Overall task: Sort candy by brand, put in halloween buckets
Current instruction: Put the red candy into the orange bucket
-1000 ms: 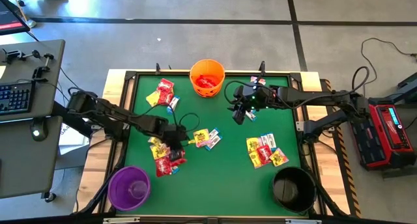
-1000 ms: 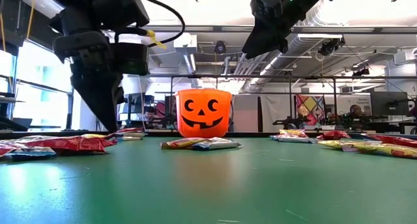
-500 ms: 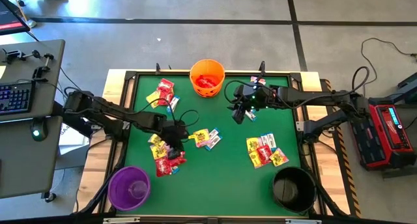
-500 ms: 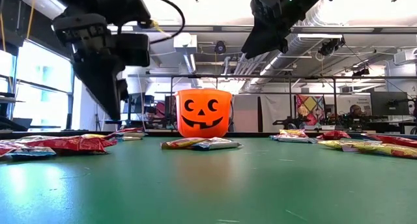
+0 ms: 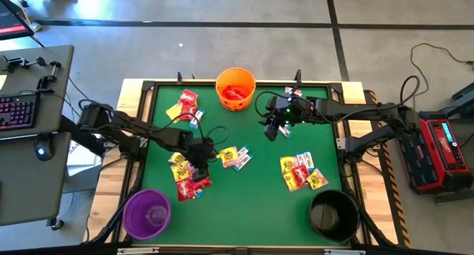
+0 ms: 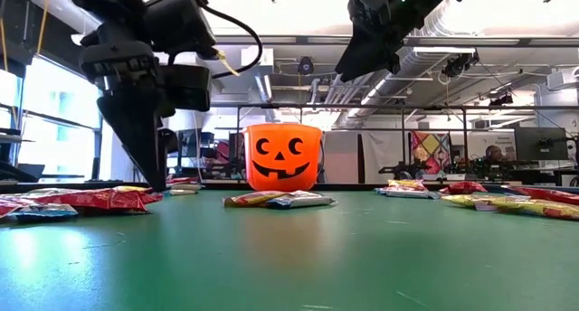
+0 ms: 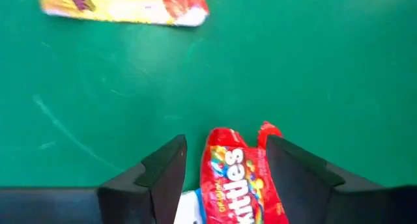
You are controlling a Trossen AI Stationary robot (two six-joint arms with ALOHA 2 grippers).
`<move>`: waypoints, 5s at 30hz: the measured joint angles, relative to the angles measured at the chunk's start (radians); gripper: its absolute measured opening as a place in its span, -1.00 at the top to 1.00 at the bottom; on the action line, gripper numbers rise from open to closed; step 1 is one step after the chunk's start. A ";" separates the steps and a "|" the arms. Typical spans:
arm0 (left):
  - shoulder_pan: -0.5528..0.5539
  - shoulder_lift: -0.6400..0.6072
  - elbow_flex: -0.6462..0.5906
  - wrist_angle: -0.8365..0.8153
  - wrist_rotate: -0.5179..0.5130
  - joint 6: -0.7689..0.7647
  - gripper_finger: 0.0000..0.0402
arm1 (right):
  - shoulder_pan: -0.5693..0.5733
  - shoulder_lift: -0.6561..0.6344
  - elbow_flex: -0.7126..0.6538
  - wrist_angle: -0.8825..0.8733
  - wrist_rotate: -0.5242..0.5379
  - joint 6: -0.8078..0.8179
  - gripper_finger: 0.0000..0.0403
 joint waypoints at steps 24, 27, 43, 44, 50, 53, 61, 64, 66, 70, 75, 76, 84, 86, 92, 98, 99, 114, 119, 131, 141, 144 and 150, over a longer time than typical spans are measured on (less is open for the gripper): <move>-0.048 0.066 0.003 -0.018 -0.064 0.079 0.45 | -0.003 0.000 0.000 -0.003 0.078 -0.018 0.37; -0.023 0.067 0.002 -0.021 -0.039 0.073 0.66 | -0.003 0.000 0.000 -0.002 0.078 -0.019 0.37; 0.153 -0.056 0.093 -0.080 -0.011 0.066 0.98 | -0.003 0.000 0.000 0.024 0.077 0.026 0.37; 0.173 -0.067 0.108 -0.078 -0.012 0.062 0.98 | -0.003 0.000 0.000 0.030 0.077 0.025 0.37; 0.329 -0.084 0.243 -0.077 -0.049 0.036 0.98 | -0.052 0.000 0.000 0.055 0.073 -0.009 0.37; 0.404 -0.078 0.337 -0.072 -0.110 0.028 0.98 | -0.092 0.000 0.000 0.086 0.060 -0.041 0.37; 0.561 -0.014 0.600 -0.120 -0.179 0.095 0.99 | -0.182 0.000 0.000 0.148 0.003 -0.124 0.37; 0.601 0.041 0.683 -0.154 -0.180 0.132 0.99 | -0.200 0.000 0.000 0.148 0.003 -0.132 0.37; 0.624 0.077 0.728 -0.167 -0.174 0.184 0.99 | -0.207 0.000 0.000 0.149 0.003 -0.130 0.37; 0.671 0.175 0.813 -0.221 -0.139 0.274 0.99 | -0.212 0.000 0.000 0.149 0.034 -0.120 0.37; 0.725 0.291 0.914 -0.248 -0.121 0.372 0.99 | -0.212 0.000 0.000 0.148 0.074 -0.052 0.37; 0.735 0.314 0.934 -0.261 -0.121 0.395 0.99 | -0.212 0.000 0.000 0.148 0.075 -0.040 0.37; 0.758 0.432 1.011 -0.318 -0.112 0.516 0.99 | -0.212 0.000 0.000 0.144 0.082 0.011 0.37; 0.758 0.448 1.011 -0.318 -0.110 0.534 0.99 | -0.212 0.000 0.000 0.142 0.082 0.022 0.37; 0.758 0.491 1.011 -0.321 -0.107 0.552 0.99 | -0.212 0.000 0.000 0.142 0.083 0.026 0.37; 0.758 0.520 1.011 -0.335 -0.095 0.576 0.99 | -0.212 0.000 0.000 0.142 0.083 0.026 0.37; 0.758 0.527 1.011 -0.333 -0.103 0.577 0.98 | -0.212 0.000 0.000 0.142 0.083 0.026 0.37; 0.754 0.528 1.011 -0.312 -0.113 0.578 0.53 | -0.213 0.000 0.000 0.142 0.084 -0.046 0.37; 0.754 0.509 1.011 -0.314 -0.114 0.578 0.49 | -0.214 0.000 0.000 0.142 0.084 -0.046 0.37; 0.785 0.323 1.011 -0.357 -0.116 0.580 0.90 | -0.219 0.000 0.000 0.142 0.083 -0.078 0.37; 0.874 0.233 1.007 -0.632 -0.191 0.583 0.99 | -0.219 0.003 0.000 0.142 0.081 -0.087 0.37; 0.891 0.204 0.942 -0.624 -0.193 0.576 1.00 | -0.219 0.006 0.000 0.143 0.081 -0.087 0.37; 0.901 0.107 0.678 -0.533 -0.192 0.551 1.00 | -0.219 0.018 0.000 0.142 0.077 -0.087 0.37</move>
